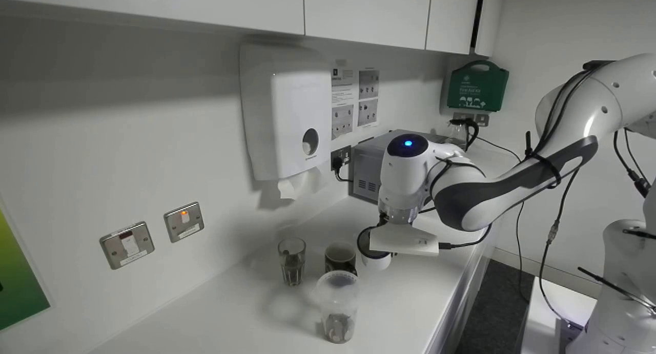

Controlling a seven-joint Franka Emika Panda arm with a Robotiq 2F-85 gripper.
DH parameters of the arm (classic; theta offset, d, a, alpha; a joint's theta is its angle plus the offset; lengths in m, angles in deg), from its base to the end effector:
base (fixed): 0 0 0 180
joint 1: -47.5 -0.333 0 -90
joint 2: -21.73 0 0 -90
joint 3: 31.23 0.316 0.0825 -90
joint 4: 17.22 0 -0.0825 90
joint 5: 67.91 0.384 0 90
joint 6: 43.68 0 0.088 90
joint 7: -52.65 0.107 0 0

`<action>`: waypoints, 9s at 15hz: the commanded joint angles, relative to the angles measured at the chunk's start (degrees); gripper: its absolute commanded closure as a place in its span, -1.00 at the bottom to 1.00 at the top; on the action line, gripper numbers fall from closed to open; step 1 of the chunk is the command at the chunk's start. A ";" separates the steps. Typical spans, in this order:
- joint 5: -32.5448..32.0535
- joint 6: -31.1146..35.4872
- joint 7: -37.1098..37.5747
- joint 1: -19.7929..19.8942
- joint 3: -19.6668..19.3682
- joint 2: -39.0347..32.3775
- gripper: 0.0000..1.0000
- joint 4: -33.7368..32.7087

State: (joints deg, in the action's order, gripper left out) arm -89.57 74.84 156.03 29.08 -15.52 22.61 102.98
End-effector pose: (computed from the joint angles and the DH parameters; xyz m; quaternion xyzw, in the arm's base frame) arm 0.4585 0.2881 0.4289 0.8596 -0.4831 0.1525 0.0672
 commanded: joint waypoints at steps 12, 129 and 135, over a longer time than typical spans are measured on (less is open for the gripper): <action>13.56 9.19 -8.78 6.40 -4.49 3.87 0.97 5.41; 2.06 17.94 -10.24 0.66 -6.43 -16.21 0.65 -6.96; 1.85 17.49 -10.27 0.46 -6.47 -15.04 0.96 -5.79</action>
State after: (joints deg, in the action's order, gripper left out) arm -88.58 93.58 147.66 30.30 -21.20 7.00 97.52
